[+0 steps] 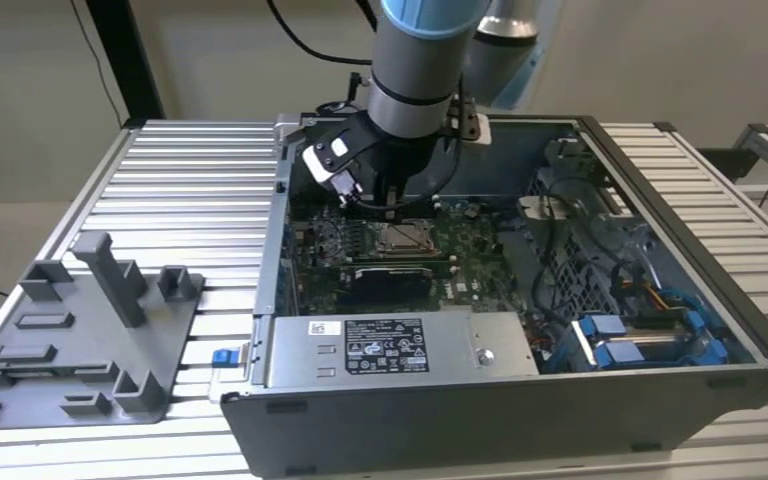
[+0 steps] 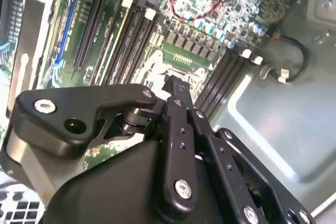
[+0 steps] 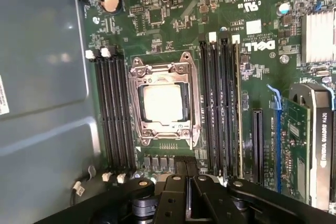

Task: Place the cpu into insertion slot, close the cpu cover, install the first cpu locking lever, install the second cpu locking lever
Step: 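Install the second cpu locking lever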

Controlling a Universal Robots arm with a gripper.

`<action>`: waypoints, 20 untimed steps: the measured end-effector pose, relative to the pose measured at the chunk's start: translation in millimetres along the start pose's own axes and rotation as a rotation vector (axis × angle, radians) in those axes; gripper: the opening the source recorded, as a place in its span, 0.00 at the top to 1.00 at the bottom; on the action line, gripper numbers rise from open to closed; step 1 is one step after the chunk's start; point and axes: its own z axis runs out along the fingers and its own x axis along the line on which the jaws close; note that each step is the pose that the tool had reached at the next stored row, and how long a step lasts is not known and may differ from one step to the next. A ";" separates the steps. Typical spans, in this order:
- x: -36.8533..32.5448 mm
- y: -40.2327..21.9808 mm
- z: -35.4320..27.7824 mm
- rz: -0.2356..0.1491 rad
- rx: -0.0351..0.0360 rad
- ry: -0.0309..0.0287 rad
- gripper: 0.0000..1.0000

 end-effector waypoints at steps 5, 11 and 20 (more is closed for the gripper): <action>0.0 7.5 0.0 -0.001 0.0012 0.0114 1.00; -1.7 16.0 3.2 -0.001 0.0024 0.0220 1.00; -5.7 17.2 18.3 -0.001 0.0025 0.0219 1.00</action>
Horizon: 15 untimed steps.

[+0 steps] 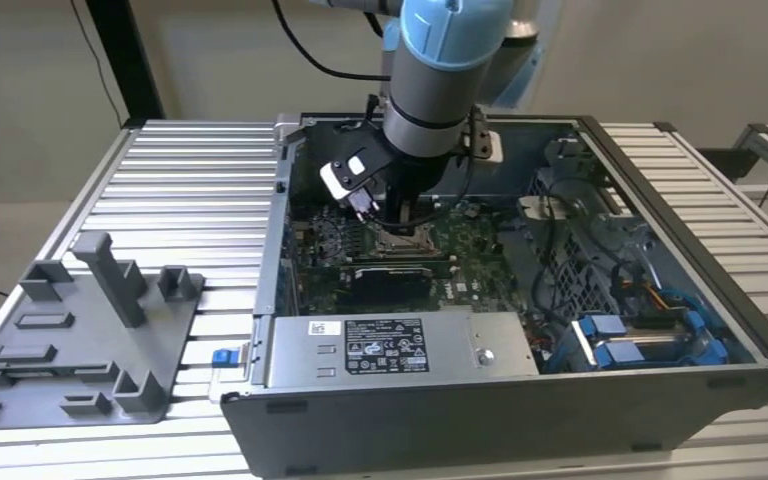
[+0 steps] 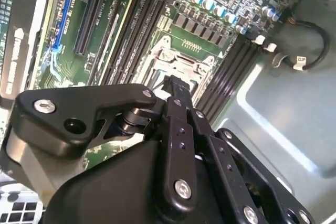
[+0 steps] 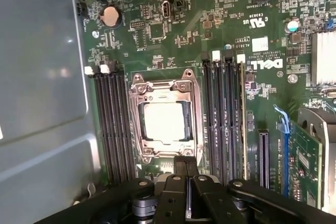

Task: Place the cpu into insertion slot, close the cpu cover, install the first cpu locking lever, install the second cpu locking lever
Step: 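Install the second cpu locking lever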

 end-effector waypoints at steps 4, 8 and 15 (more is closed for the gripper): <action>-1.2 -4.2 2.8 0.006 -0.0009 0.0003 1.00; -0.9 -5.9 0.3 0.019 -0.0021 0.0051 1.00; 1.0 -6.9 -15.2 0.023 0.0004 0.0066 1.00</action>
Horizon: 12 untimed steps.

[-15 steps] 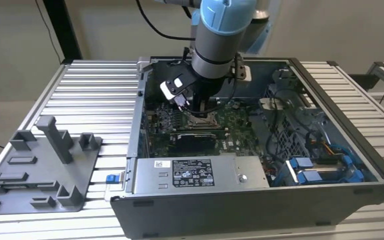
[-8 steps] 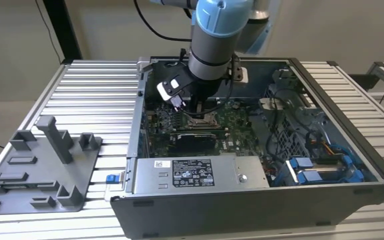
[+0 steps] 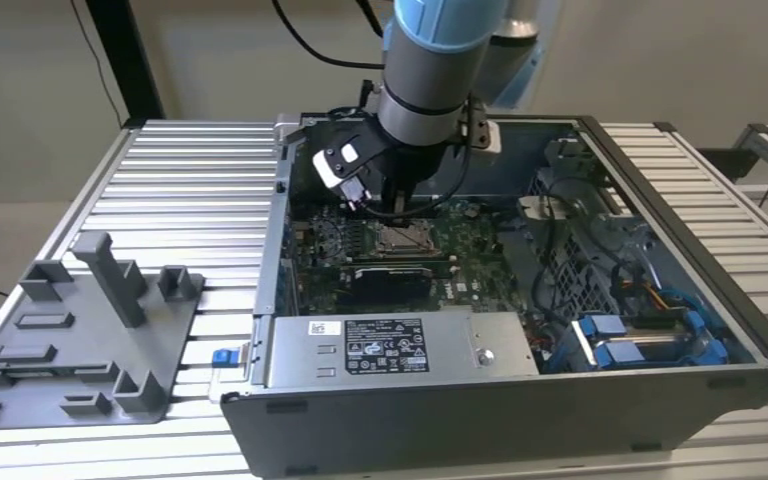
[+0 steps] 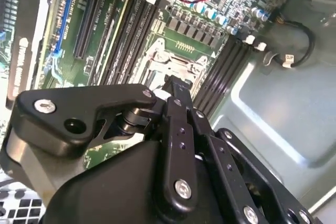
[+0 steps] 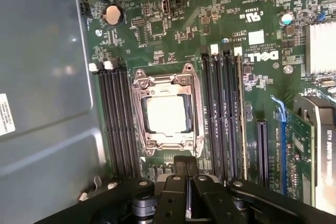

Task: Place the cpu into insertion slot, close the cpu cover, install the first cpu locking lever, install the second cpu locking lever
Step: 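Install the second cpu locking lever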

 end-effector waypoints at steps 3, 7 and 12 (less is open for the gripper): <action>-2.5 0.8 -1.1 0.001 0.0031 -0.0004 1.00; -5.0 1.9 5.1 0.002 0.0034 -0.0074 1.00; -7.9 0.4 16.1 0.002 0.0023 -0.0134 1.00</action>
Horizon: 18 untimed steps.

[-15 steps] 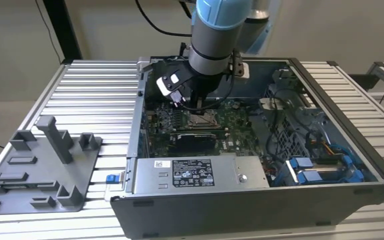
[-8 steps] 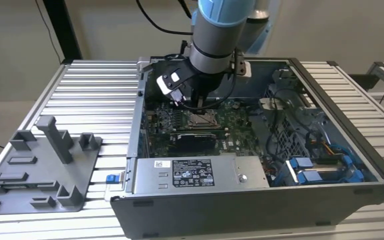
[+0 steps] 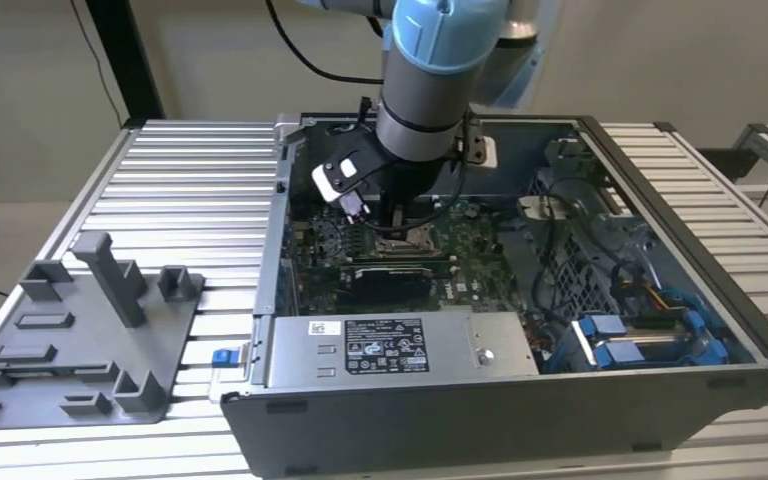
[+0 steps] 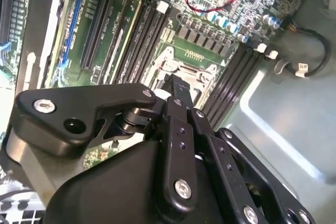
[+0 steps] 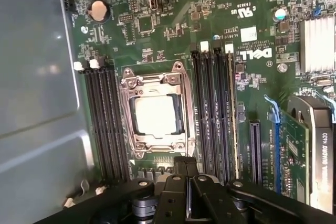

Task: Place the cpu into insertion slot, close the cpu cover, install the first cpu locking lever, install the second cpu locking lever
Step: 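Install the second cpu locking lever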

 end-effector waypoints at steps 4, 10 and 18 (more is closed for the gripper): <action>-2.1 -5.9 8.2 0.001 -0.0016 -0.0005 1.00; -5.4 -14.9 18.8 0.004 -0.0018 -0.0048 1.00; 5.4 -15.5 31.3 0.008 -0.0086 -0.0554 1.00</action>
